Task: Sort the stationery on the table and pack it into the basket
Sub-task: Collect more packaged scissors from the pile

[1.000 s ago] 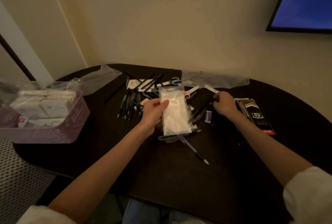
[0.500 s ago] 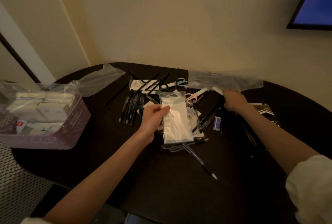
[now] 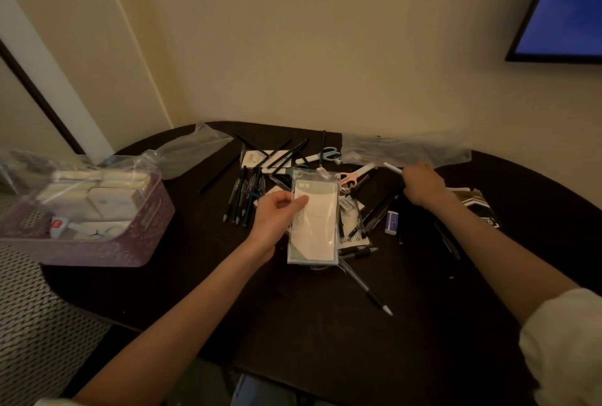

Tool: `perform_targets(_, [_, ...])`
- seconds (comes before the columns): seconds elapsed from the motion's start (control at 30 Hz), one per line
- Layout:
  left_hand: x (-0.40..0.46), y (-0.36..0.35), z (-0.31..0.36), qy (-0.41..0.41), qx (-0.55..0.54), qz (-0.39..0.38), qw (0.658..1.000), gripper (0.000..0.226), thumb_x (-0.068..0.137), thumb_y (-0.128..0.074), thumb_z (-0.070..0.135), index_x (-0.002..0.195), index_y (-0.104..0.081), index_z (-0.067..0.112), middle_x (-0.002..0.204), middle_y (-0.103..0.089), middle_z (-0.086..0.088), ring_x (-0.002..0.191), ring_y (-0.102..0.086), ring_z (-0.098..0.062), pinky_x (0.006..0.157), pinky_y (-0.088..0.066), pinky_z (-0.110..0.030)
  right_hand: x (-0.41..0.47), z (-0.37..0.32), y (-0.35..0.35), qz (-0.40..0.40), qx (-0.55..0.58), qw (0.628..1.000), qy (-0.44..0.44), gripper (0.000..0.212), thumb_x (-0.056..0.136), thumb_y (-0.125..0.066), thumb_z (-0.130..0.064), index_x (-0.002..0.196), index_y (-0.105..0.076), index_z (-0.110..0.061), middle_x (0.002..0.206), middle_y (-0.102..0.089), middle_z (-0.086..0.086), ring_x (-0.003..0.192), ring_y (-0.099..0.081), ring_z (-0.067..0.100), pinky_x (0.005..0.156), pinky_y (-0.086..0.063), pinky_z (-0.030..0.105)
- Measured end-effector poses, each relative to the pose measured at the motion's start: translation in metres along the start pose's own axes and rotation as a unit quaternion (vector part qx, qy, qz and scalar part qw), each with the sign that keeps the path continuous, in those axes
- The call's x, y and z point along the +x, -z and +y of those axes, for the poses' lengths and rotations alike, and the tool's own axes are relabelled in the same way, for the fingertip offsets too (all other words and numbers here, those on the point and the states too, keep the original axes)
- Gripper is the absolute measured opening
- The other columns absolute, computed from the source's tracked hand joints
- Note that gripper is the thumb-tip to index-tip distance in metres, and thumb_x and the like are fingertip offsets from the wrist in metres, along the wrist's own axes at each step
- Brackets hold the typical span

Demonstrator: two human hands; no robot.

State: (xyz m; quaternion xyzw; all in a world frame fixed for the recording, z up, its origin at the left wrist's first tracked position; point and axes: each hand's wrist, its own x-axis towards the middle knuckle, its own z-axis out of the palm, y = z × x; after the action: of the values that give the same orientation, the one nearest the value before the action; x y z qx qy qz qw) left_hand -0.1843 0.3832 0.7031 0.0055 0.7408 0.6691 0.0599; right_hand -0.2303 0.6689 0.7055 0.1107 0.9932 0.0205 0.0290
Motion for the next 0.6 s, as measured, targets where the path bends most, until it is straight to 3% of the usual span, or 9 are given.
perform_targets(0.1, [-0.009,0.007,0.004,-0.019,0.028,-0.004,0.999,0.012,0.091,-0.064,0.019,0.091,-0.067,0.007,0.090,-0.071,0.000,0.083,-0.068,-0.005,0.062,-0.052,-0.014,-0.023,-0.022,0.012,0.078,0.025,0.996,0.042,0.024,0.089,-0.059,-0.008,0.112,-0.053,0.000,0.112,-0.057,0.020,0.102,-0.057,0.034,0.082,-0.045,0.039])
perform_targets(0.2, [-0.019,0.015,0.007,-0.046,0.070,-0.009,0.996,0.010,0.091,-0.064,0.020,0.086,-0.066,0.012,0.096,-0.069,-0.002,0.089,-0.066,-0.007,0.068,-0.050,-0.017,-0.050,-0.048,0.021,0.084,0.227,0.968,0.064,0.019,0.095,-0.050,-0.004,0.113,-0.049,-0.002,0.102,-0.059,0.014,0.085,-0.058,0.024,0.069,-0.046,0.034])
perform_targets(0.27, [-0.025,0.019,0.009,-0.055,0.081,-0.015,0.995,0.006,0.091,-0.063,0.020,0.090,-0.066,0.014,0.098,-0.068,0.001,0.090,-0.065,-0.004,0.067,-0.050,-0.016,-0.069,-0.063,0.028,0.057,0.378,0.921,0.079,0.017,0.099,-0.044,-0.007,0.115,-0.047,-0.002,0.092,-0.055,0.009,0.072,-0.053,0.017,0.061,-0.045,0.029])
perform_targets(0.4, [-0.038,0.027,0.012,-0.080,0.092,-0.021,0.992,0.006,0.091,-0.063,0.017,0.094,-0.067,0.016,0.099,-0.067,0.007,0.091,-0.064,-0.001,0.069,-0.052,-0.016,-0.100,-0.076,0.048,0.004,0.585,0.806,0.094,0.028,0.100,-0.047,-0.024,0.104,-0.062,-0.001,0.069,-0.050,0.003,0.063,-0.051,0.013,0.061,-0.047,0.023])
perform_targets(0.5, [-0.048,0.033,0.014,-0.093,0.084,-0.039,0.991,0.007,0.091,-0.063,0.014,0.095,-0.067,0.016,0.101,-0.068,0.004,0.095,-0.065,-0.004,0.075,-0.054,-0.019,-0.116,-0.080,0.061,-0.083,0.611,0.776,0.135,0.036,0.092,-0.058,-0.038,0.100,-0.069,-0.005,0.063,-0.048,-0.001,0.058,-0.047,0.010,0.060,-0.043,0.024])
perform_targets(0.6, [-0.058,0.038,0.015,-0.100,0.071,-0.059,0.991,0.011,0.090,-0.063,0.012,0.099,-0.068,0.018,0.103,-0.069,0.001,0.095,-0.067,-0.007,0.074,-0.054,-0.019,-0.130,-0.085,0.067,-0.134,0.586,0.783,0.162,0.030,0.081,-0.071,-0.032,0.096,-0.072,-0.006,0.070,-0.058,0.001,0.059,-0.050,0.008,0.058,-0.044,0.020])
